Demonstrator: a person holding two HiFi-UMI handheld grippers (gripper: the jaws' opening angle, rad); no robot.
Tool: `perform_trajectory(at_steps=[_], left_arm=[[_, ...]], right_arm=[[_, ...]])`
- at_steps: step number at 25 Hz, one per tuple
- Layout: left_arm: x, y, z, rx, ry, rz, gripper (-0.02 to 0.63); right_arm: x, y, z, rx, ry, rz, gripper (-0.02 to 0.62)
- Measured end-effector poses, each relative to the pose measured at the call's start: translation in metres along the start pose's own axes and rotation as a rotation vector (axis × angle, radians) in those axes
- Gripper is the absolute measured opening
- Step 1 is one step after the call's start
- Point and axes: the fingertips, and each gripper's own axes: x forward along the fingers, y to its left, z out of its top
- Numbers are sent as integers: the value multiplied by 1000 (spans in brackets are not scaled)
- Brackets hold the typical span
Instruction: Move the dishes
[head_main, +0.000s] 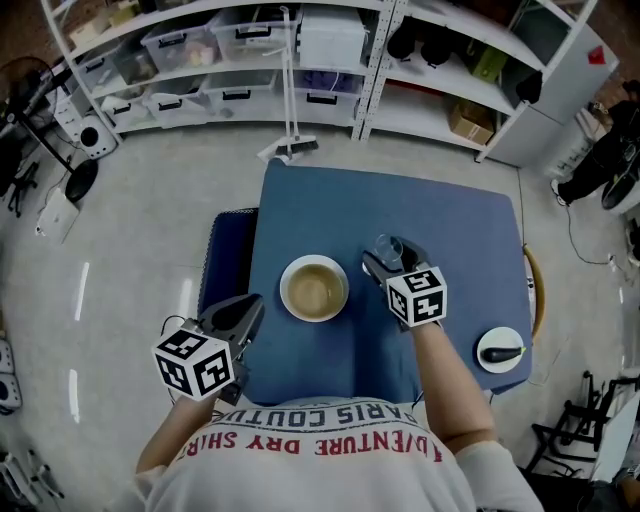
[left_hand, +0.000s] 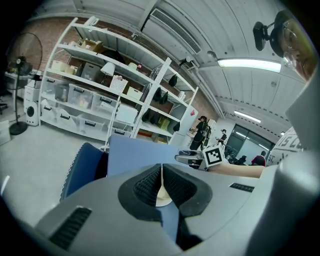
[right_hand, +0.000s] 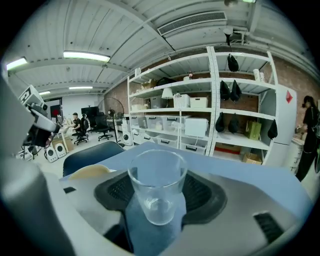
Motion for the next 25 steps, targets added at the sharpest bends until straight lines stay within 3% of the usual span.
perform_trajectory(at_steps=[9, 18, 25], left_arm=[[5, 3, -2, -8, 7, -2, 35], [2, -7, -3, -1, -3, -16, 35], [-3, -11, -1, 8, -19, -39, 35]], right_arm=[[-1, -3, 2, 13, -40, -11, 291], [-37, -3, 13, -8, -102, -87, 302], [-68, 28, 34, -67, -159, -71, 302]])
